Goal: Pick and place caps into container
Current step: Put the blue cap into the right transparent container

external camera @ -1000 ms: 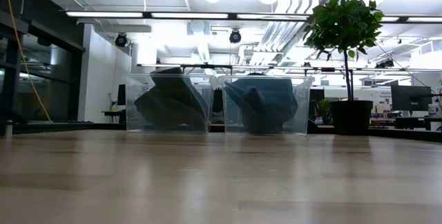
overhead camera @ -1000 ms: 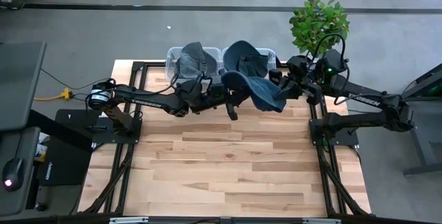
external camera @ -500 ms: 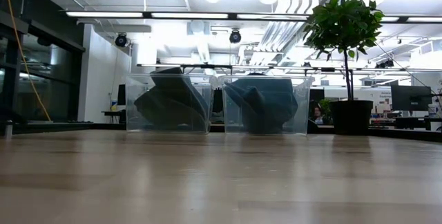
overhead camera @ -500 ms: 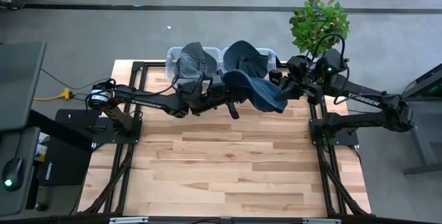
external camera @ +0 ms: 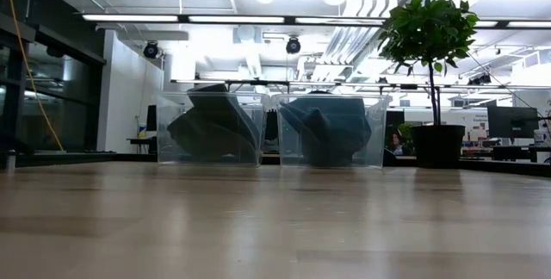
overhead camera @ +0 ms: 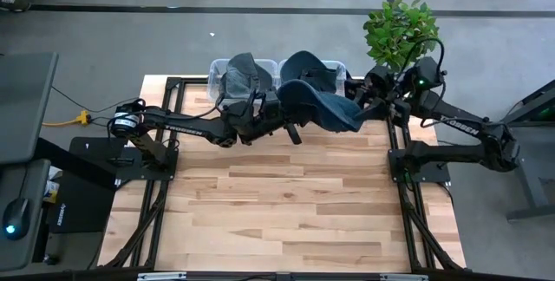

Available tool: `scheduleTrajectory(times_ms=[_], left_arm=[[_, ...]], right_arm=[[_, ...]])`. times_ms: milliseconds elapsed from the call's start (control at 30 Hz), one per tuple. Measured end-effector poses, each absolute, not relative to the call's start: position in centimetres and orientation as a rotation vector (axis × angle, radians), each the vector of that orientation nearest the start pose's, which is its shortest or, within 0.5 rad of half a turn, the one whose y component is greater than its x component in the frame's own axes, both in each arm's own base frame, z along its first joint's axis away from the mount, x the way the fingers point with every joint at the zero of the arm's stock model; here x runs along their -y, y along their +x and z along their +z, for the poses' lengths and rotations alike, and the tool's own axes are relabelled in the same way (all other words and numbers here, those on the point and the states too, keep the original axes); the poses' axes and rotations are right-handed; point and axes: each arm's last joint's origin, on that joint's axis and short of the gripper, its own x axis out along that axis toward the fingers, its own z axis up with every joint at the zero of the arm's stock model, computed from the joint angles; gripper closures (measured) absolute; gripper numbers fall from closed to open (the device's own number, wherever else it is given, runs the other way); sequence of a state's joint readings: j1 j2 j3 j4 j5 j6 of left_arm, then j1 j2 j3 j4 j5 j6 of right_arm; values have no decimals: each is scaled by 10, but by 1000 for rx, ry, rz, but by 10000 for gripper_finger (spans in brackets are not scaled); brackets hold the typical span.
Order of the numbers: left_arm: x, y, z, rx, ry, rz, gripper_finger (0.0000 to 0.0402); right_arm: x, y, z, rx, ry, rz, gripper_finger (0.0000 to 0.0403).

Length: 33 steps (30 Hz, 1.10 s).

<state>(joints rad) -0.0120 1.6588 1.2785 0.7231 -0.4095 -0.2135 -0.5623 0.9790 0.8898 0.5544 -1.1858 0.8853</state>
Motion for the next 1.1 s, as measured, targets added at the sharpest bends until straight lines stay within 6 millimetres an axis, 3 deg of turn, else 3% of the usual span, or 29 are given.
scheduleTrajectory(times_ms=[367,800,1100], left_arm=[[-10,381,360,376,-334,484,401],[-13,380,358,369,-354,600,401],[-14,379,358,362,-327,642,401]], right_arm=[[110,153,398,50,382,539,289],[125,141,398,104,231,429,288],[141,126,397,112,232,311,288]])
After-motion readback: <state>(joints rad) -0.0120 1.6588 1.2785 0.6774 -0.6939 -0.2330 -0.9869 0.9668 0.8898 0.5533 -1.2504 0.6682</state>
